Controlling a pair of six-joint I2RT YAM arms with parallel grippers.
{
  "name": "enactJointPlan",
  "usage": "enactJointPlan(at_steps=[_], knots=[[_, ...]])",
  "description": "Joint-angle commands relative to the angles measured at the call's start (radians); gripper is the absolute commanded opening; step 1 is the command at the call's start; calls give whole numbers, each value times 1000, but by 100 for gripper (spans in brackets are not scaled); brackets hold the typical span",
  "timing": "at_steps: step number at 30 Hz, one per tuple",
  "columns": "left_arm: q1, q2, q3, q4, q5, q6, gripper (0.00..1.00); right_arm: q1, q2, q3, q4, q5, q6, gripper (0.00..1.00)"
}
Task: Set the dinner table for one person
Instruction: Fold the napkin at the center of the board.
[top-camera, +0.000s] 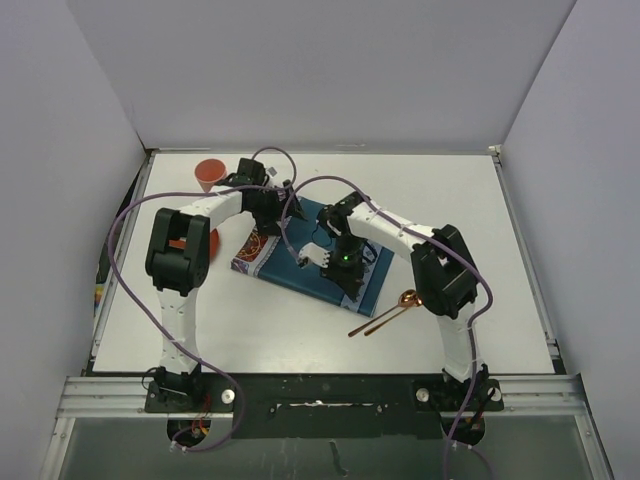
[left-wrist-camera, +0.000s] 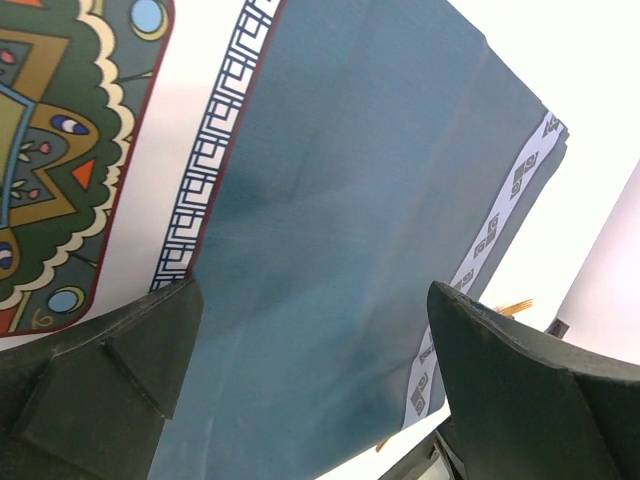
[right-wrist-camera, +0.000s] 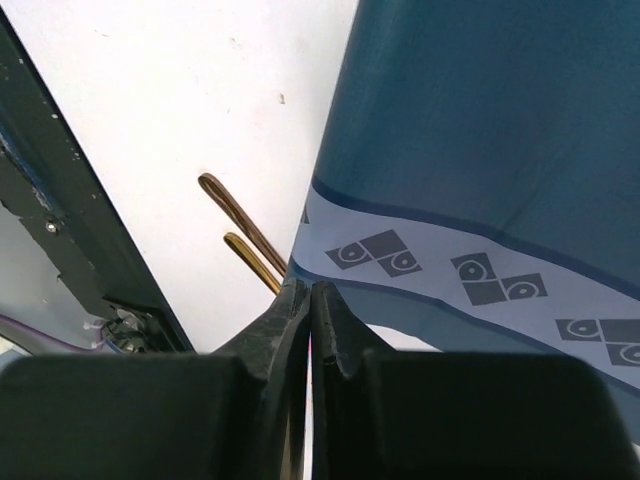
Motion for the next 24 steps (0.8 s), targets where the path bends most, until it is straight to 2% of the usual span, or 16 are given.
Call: enactJointPlan(at_steps=[1,7,10,14,17,19,21,22,24], knots=[[-9,43,8,55,20,-14,98,-21,-8,37,19,48,-6,0],[-14,15,23,73,53,-16,98,-138,-72,135,101,181,29,0],[-11,-102,47,66,55,20,98,-211,-190,125,233,296,56,0],[-9,-260,185,-179,-143,256,98,-283,-368,-6,439,369,111,0],[28,-281,256,-362,-262,351,98,-289,-380,-99,438,401,161,0],[73,-257,258,-462,-272,361,98,-299,-375,-150,410,349,238,0],[117,-238,208,-514,-235,339,96,-310,-391,-231,399,209,282,0],[135,-242,150,-519,-206,320,95,-303,-404,-265,403,150,283,0],[139,-288,37,-466,-157,277,94,-286,-429,-308,411,144,264,0]])
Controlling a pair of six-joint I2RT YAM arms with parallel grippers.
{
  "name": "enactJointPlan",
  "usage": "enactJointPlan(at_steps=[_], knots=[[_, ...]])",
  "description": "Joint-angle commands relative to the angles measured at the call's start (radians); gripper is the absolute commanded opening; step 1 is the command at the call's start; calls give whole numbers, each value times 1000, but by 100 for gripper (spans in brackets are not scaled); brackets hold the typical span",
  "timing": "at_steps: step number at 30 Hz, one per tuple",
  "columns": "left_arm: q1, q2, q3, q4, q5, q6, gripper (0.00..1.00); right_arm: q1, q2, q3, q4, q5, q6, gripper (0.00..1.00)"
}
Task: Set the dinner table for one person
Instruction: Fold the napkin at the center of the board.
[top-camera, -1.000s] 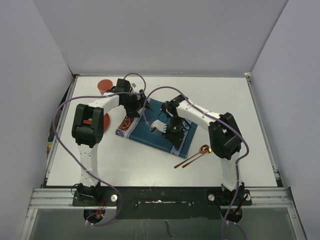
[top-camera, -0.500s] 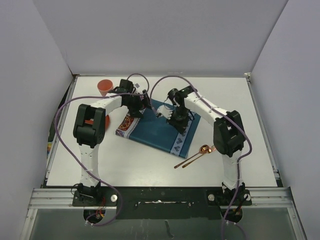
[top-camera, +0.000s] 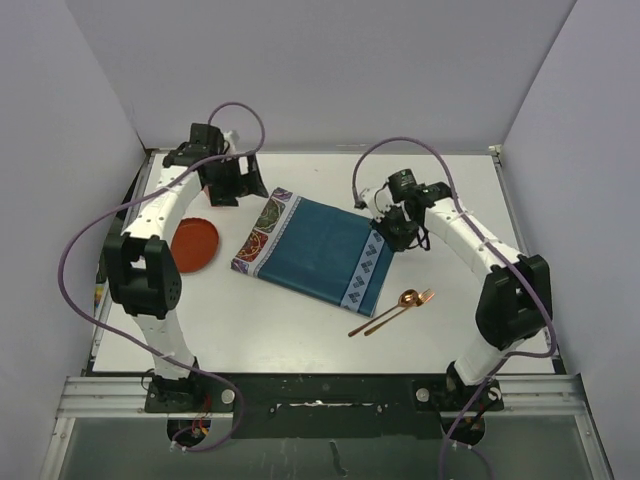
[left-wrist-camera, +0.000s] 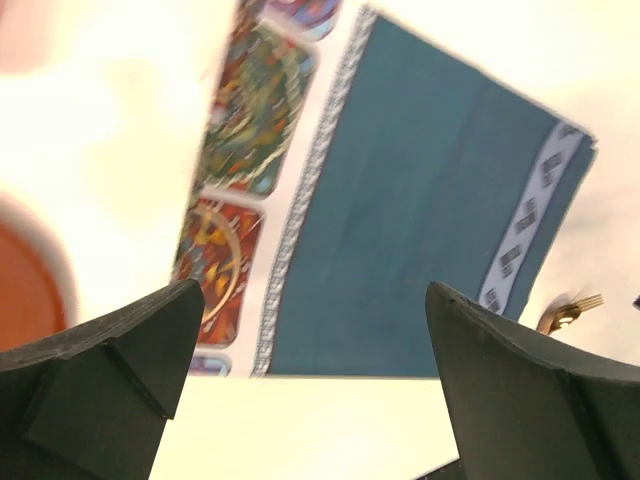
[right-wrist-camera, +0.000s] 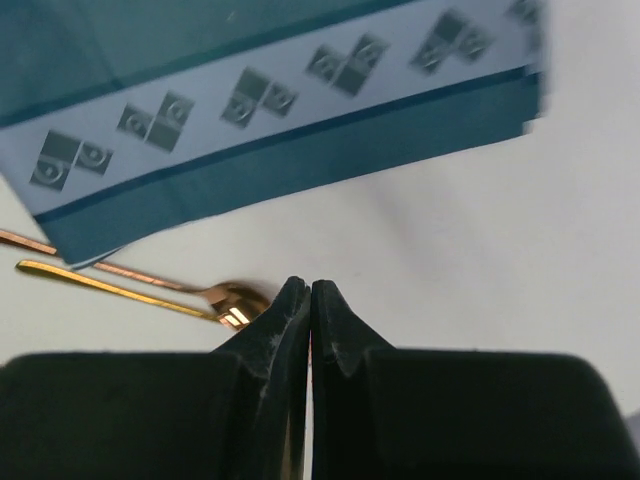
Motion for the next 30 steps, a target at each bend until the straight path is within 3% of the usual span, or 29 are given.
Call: enactJointPlan(at_steps=[1,5,9,14,20,25,30], knots=[[43,-75,-214,-67,53,-34,94,28,-13,-94,-3,-121,39,0],[-31,-151,-341,89,123,-169,94,8,111,45,-82,-181,-42,0],[-101,-184,-340,100,56,-197,94,-24,289,236,-132,-238,-69,0],[-120,-212,-384,108,81,-227,94,-35,427,377,-214,-257,-82,0],[-115,-318,-480,51,-85,-189,96,-38,321,201,-177,-212,-62,0],[-42,-299,-390,-74,-235,-89,98,-14,250,108,-255,-237,-97,0],[61,-257,-313,-142,-166,-57,98,204,179,81,-375,-203,-162,0]])
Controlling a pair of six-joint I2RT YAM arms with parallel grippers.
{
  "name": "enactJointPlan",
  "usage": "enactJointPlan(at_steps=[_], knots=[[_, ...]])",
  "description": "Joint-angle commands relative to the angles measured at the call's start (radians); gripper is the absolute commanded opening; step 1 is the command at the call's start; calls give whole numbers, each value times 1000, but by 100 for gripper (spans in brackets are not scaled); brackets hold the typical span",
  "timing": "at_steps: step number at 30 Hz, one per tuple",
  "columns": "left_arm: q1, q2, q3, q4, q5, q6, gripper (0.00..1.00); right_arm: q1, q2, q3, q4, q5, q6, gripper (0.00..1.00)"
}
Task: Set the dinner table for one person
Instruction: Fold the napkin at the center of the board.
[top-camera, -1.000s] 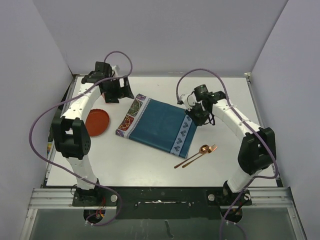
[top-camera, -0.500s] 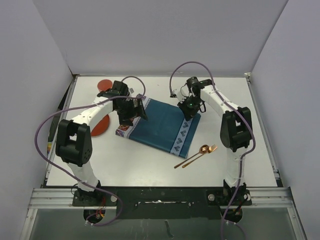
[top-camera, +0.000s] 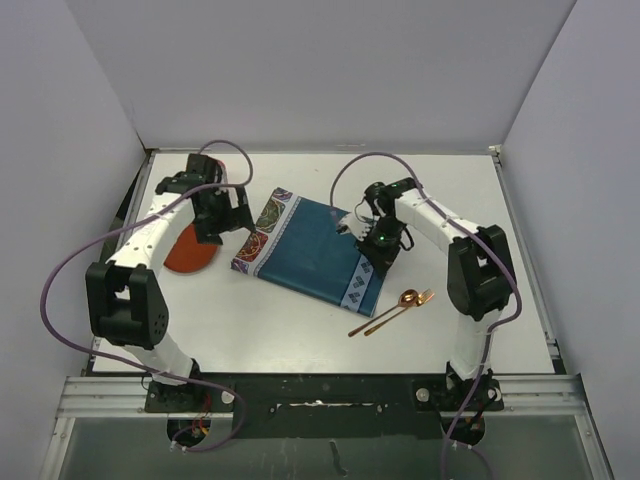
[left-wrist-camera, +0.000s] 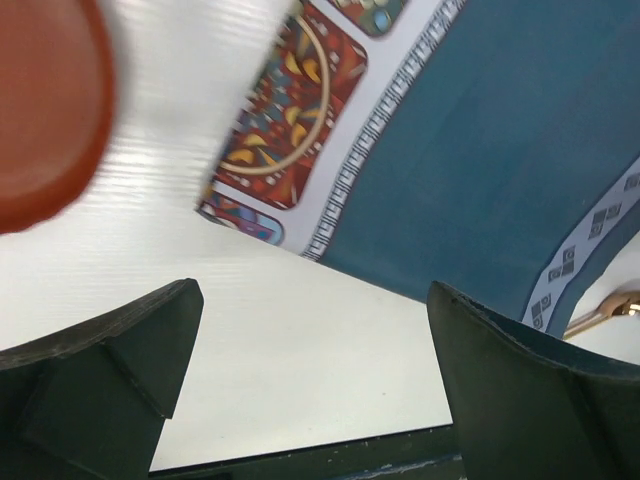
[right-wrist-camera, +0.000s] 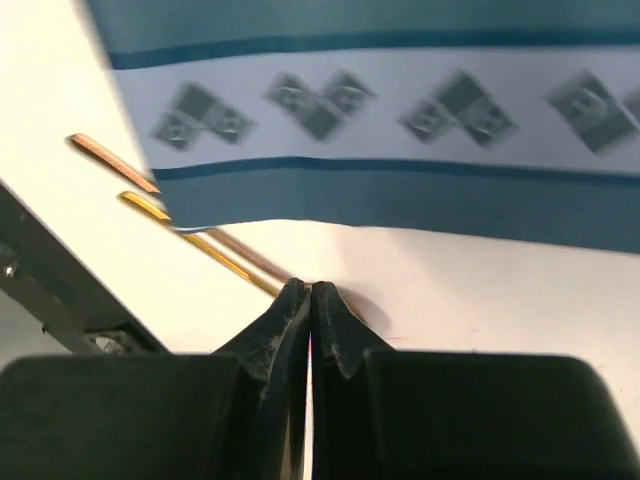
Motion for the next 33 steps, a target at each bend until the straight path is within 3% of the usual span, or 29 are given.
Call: enactJointPlan(at_steps=[1,5,12,24,33], knots=[[82,8,72,-45,24,50,98,250,-122,-12,-118,16,-76,0],[143,8,13,68,80,16,98,436,-99,-28,-24,72,-102,0],[169,44,66,93,142,31,98,523,75,-6,67,60,-88,0],[136,47,-3,160,151,39,98,532,176,-28,140,67,-80,0],[111,55,-1,162,144,52,98,488,145,-86,149,126,-117,0]])
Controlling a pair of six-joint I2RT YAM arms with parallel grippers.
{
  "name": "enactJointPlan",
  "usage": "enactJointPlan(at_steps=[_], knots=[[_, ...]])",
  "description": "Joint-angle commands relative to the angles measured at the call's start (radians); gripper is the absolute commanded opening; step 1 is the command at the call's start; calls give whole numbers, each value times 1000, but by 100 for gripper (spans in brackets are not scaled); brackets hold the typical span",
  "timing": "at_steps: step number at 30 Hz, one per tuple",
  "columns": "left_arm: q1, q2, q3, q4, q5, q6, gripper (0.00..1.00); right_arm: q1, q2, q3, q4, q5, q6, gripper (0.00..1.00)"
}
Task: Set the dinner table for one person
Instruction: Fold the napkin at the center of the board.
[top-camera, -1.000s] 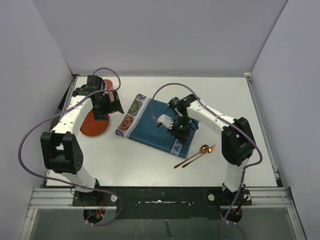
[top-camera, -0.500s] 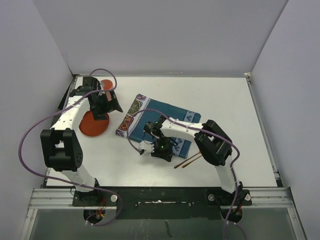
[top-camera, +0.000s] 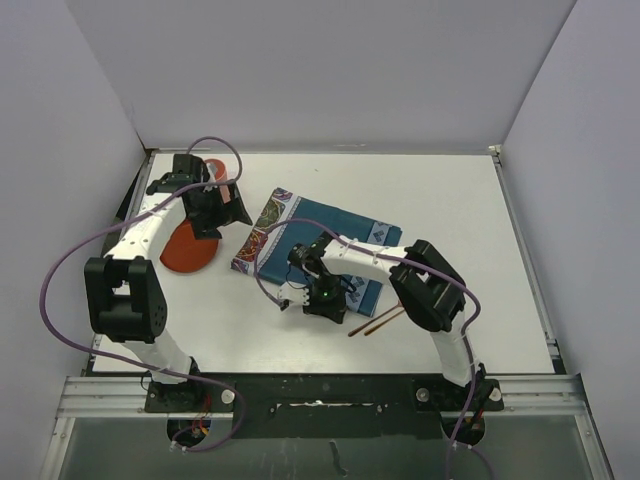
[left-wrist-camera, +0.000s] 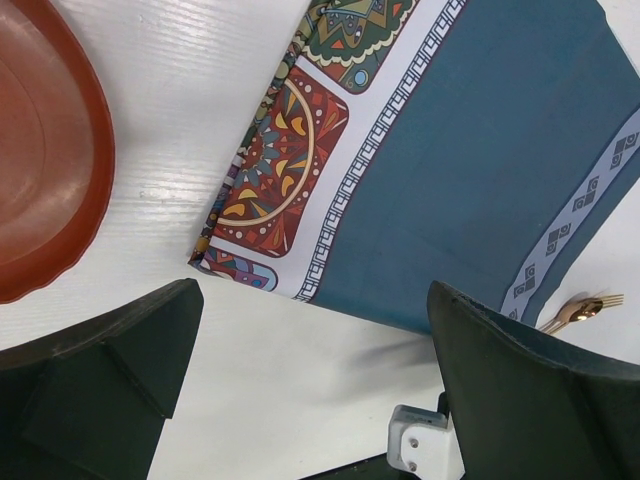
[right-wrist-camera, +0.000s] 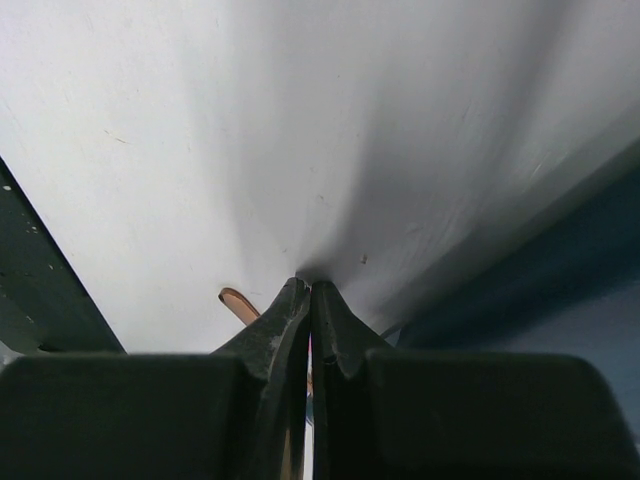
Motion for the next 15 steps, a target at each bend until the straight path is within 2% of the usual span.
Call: enactJointPlan(at_steps=[1,15], knots=[[-16,21,7,42,12,22,98,-47,1,-59,71,56,-42,0],[-45,73,49,38,37,45,98,-180,-2,20,39,99,-59,0]])
